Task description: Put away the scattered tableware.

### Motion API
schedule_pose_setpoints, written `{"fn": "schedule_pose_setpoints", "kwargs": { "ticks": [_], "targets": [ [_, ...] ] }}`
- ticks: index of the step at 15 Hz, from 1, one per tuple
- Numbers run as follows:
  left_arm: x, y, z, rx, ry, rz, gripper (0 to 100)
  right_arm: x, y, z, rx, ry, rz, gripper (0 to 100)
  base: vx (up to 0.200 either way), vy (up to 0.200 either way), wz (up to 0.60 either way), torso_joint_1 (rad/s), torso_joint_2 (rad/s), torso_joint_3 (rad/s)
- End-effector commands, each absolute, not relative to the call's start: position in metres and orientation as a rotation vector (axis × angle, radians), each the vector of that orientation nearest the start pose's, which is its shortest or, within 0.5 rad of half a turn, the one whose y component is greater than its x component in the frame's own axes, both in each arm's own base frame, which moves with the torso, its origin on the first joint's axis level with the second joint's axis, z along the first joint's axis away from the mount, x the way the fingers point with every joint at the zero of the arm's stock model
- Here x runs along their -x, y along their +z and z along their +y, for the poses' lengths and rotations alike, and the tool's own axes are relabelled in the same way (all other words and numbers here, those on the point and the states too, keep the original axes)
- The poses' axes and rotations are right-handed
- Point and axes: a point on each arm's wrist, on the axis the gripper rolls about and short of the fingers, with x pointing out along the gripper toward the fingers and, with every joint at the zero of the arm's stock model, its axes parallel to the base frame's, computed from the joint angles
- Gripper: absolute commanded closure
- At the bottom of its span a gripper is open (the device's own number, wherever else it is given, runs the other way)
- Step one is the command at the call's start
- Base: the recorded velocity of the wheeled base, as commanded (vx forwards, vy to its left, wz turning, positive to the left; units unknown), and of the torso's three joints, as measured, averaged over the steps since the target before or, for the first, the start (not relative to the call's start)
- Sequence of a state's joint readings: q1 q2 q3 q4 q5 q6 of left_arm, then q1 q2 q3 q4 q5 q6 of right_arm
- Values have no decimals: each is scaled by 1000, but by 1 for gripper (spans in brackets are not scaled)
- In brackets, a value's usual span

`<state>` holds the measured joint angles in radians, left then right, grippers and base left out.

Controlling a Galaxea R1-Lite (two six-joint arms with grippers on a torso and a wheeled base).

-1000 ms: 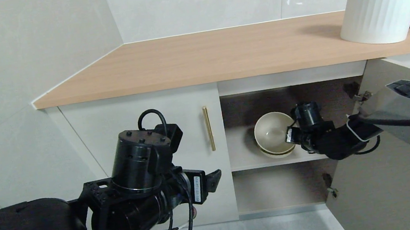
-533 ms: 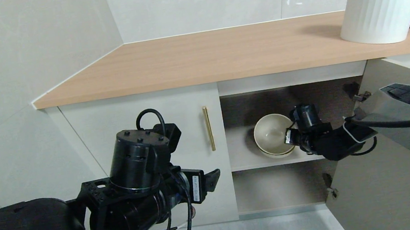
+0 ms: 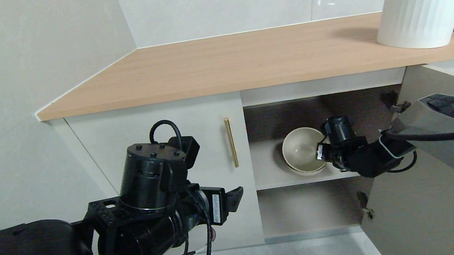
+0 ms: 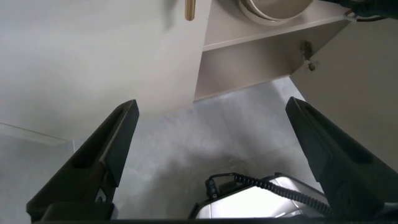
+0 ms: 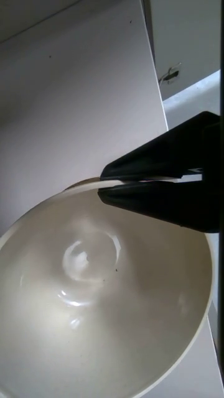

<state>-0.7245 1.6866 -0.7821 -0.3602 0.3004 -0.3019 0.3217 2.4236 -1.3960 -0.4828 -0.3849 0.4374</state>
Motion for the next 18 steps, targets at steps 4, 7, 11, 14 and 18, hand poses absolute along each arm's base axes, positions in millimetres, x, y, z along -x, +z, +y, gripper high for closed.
{"fn": "schedule_pose_setpoints", "kwargs": {
  "ticks": [4, 7, 11, 14, 18],
  "targets": [
    [-220, 156, -186, 26, -336, 529, 0, -446, 32, 140, -237, -172, 492, 100, 0, 0, 0, 0, 0, 0],
    [-220, 156, -186, 26, -336, 529, 0, -446, 32, 140, -237, -172, 492, 0, 0, 0, 0, 0, 0, 0],
    [-222, 156, -184, 28, -328, 529, 0, -445, 33, 140, -236, -171, 492, 0, 0, 0, 0, 0, 0, 0],
    [-223, 159, -180, 39, -318, 519, 0, -434, 50, 146, -240, -152, 490, 0, 0, 0, 0, 0, 0, 0],
    [-212, 176, -158, 122, -297, 505, 0, -359, 124, 156, -265, 56, 648, 0, 0, 0, 0, 0, 0, 0]
  ]
}}
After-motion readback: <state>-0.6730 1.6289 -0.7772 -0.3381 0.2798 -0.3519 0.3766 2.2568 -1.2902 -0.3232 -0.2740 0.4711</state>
